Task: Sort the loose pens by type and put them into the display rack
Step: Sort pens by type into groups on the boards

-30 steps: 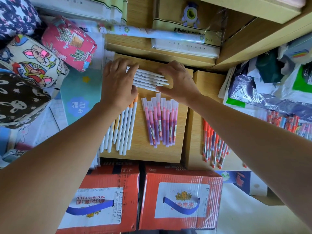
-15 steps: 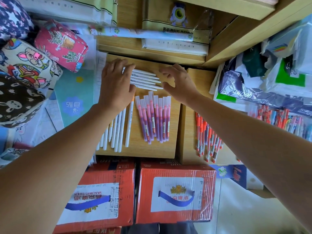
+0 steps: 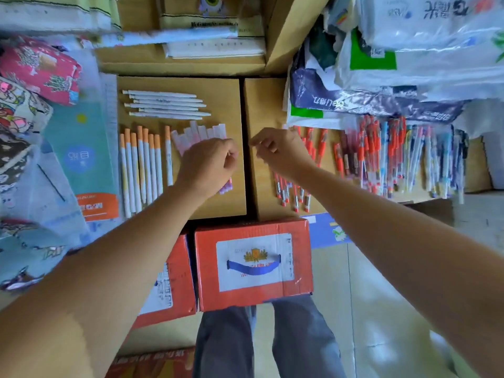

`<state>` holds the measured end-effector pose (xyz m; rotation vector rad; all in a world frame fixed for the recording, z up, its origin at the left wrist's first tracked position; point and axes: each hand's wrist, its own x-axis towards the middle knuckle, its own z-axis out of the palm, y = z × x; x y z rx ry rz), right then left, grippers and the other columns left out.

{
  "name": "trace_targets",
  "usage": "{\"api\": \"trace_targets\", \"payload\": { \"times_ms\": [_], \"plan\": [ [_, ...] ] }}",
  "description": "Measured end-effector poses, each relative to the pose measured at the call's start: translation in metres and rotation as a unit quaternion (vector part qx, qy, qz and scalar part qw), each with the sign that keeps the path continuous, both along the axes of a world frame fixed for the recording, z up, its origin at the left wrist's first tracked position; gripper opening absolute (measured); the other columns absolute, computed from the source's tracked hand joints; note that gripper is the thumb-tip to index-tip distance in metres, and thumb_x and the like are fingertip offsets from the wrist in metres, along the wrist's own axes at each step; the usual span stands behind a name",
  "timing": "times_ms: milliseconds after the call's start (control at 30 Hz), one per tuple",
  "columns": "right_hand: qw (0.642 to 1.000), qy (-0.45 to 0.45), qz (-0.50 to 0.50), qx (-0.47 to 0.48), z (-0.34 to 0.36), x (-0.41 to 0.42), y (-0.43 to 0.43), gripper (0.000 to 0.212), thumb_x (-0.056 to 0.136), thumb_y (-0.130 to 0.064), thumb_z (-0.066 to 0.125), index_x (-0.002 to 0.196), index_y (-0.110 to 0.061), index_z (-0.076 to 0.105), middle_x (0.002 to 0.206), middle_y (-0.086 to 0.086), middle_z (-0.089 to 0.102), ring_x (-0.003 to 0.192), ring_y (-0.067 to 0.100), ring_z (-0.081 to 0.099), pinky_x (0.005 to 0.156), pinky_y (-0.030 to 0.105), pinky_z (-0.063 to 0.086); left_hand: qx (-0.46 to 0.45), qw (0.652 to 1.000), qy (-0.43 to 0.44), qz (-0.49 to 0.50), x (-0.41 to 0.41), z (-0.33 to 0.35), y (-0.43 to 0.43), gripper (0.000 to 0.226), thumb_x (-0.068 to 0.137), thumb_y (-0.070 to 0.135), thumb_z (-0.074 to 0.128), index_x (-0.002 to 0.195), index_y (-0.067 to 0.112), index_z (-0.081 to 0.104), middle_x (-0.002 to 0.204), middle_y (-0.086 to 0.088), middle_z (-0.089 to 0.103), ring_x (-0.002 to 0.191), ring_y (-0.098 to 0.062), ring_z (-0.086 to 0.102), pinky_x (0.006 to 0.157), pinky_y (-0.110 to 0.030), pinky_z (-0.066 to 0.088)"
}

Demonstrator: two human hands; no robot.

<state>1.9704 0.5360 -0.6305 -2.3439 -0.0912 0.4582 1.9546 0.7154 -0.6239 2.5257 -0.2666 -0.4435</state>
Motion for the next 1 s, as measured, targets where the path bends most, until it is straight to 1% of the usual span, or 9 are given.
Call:
{"api": "trace_targets", "payload": {
  "times_ms": [100, 200, 233, 333, 400, 467, 600, 833, 1000],
  "plan": [
    [1.0, 0.003, -0.024, -0.018, 0.004, -0.028, -0.035, 0.018, 0.085, -0.005, 0.059, 0.095, -0.008, 0.073, 0.076, -0.01, 0.06, 0.068, 0.009, 0.054, 0.068, 0.027, 0.046, 0.001, 0.999, 0.043, 0.004, -0.018, 0.004, -0.036, 0.014, 0.089, 0.015, 0.056, 0.096, 0.016, 0.068, 0.089, -0.001, 0.07, 0.084, -0.024, 0.064, 0.07, -0.032, 0.048],
    [0.997, 0.03, -0.06, -0.042, 0.007, -0.048, -0.077, 0.019, 0.087, -0.007, 0.058, 0.099, -0.011, 0.073, 0.08, -0.003, 0.063, 0.067, 0.008, 0.053, 0.068, 0.023, 0.047, 0.002, 0.997, 0.071, -0.015, -0.036, 0.001, -0.074, 0.014, 0.089, 0.013, 0.056, 0.099, 0.015, 0.065, 0.088, -0.001, 0.063, 0.088, -0.025, 0.062, 0.072, -0.033, 0.047],
    [0.995, 0.031, -0.073, -0.056, 0.009, -0.053, -0.092, 0.019, 0.087, -0.009, 0.058, 0.098, -0.014, 0.073, 0.079, -0.003, 0.063, 0.068, 0.01, 0.055, 0.07, 0.027, 0.049, 0.008, 0.997, 0.08, -0.017, -0.041, -0.001, -0.087, 0.017, 0.089, 0.013, 0.056, 0.105, 0.014, 0.063, 0.093, -0.003, 0.06, 0.091, -0.026, 0.061, 0.075, -0.035, 0.047],
    [0.988, 0.04, -0.111, -0.102, 0.006, -0.068, -0.136, 0.019, 0.086, -0.01, 0.058, 0.099, -0.015, 0.069, 0.082, 0.002, 0.068, 0.077, 0.023, 0.064, 0.069, 0.032, 0.052, 0.046, 0.994, 0.096, 0.025, -0.052, -0.013, -0.122, 0.042, 0.086, 0.018, 0.063, 0.126, 0.012, 0.052, 0.12, -0.015, 0.048, 0.112, -0.032, 0.051, 0.092, -0.043, 0.045],
    [0.98, 0.061, -0.126, -0.143, 0.002, -0.075, -0.16, 0.018, 0.086, -0.009, 0.056, 0.102, -0.012, 0.063, 0.089, 0.009, 0.069, 0.081, 0.03, 0.063, 0.062, 0.031, 0.046, 0.061, 0.993, 0.083, 0.06, -0.057, -0.023, -0.141, 0.057, 0.082, 0.021, 0.067, 0.133, 0.008, 0.046, 0.123, -0.02, 0.045, 0.12, -0.036, 0.042, 0.098, -0.043, 0.038],
    [0.974, 0.073, -0.102, -0.187, -0.003, -0.081, -0.175, 0.02, 0.086, -0.008, 0.056, 0.106, -0.008, 0.058, 0.097, 0.013, 0.067, 0.084, 0.031, 0.061, 0.06, 0.029, 0.037, 0.069, 0.991, 0.075, 0.091, -0.061, -0.031, -0.155, 0.066, 0.079, 0.022, 0.07, 0.136, 0.005, 0.042, 0.124, -0.023, 0.044, 0.122, -0.037, 0.039, 0.101, -0.042, 0.034],
    [0.969, 0.113, -0.045, -0.215, -0.016, -0.082, -0.178, 0.029, 0.092, -0.005, 0.047, 0.121, -0.003, 0.05, 0.112, 0.016, 0.059, 0.097, 0.033, 0.06, 0.067, 0.033, 0.041, 0.056, 0.981, 0.088, 0.165, -0.065, -0.039, -0.168, 0.072, 0.081, 0.019, 0.07, 0.143, 0.007, 0.035, 0.138, -0.027, 0.034, 0.128, -0.039, 0.037, 0.106, -0.043, 0.034],
    [0.984, 0.089, -0.041, -0.149, -0.035, -0.06, -0.162, 0.024, 0.088, 0.005, 0.045, 0.111, 0.0, 0.051, 0.102, 0.016, 0.057, 0.087, 0.034, 0.061, 0.063, 0.034, 0.041, 0.031, 0.969, 0.083, 0.229, -0.067, -0.046, -0.175, 0.078, 0.083, 0.016, 0.069, 0.147, 0.003, 0.027, 0.141, -0.023, 0.038, 0.132, -0.034, 0.035, 0.112, -0.037, 0.029],
    [0.988, 0.085, -0.01, -0.126, -0.038, -0.05, -0.154, 0.031, 0.089, -0.005, 0.052, 0.12, -0.002, 0.049, 0.116, 0.016, 0.052, 0.079, 0.029, 0.054, 0.059, 0.033, 0.04, 0.034, 0.97, 0.061, 0.235, -0.07, -0.052, -0.168, 0.062, 0.083, 0.019, 0.067, 0.138, 0.005, 0.043, 0.133, -0.018, 0.047, 0.125, -0.028, 0.042, 0.106, -0.036, 0.036]
  ]
}}
